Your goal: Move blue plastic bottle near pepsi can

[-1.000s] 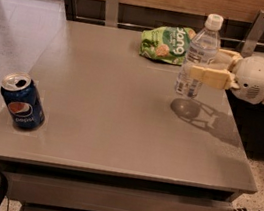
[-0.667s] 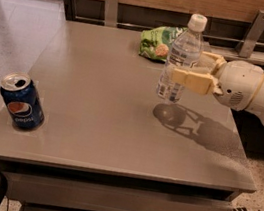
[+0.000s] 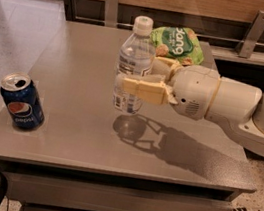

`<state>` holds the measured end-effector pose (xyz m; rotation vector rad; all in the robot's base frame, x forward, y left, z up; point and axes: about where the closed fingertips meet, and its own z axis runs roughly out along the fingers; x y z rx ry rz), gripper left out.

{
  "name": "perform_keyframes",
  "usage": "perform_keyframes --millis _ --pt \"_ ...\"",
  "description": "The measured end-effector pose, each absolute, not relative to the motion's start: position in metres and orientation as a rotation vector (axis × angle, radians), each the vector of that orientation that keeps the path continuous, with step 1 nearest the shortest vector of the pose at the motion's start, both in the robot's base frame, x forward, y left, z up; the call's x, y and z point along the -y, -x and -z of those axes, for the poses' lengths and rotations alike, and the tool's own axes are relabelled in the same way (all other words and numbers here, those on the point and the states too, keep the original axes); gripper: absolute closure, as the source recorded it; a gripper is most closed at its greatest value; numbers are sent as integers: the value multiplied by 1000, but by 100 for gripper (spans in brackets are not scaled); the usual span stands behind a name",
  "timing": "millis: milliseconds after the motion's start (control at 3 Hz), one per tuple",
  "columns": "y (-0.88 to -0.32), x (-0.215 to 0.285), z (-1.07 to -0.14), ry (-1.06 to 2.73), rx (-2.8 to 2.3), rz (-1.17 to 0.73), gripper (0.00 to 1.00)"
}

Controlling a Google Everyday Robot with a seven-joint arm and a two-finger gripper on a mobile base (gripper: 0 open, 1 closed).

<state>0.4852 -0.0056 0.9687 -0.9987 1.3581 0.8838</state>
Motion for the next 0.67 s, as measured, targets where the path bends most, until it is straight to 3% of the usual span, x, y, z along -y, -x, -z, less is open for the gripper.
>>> perform_keyframes --millis 667 --pt "-450 -59 -954 1066 -1279 -888 100"
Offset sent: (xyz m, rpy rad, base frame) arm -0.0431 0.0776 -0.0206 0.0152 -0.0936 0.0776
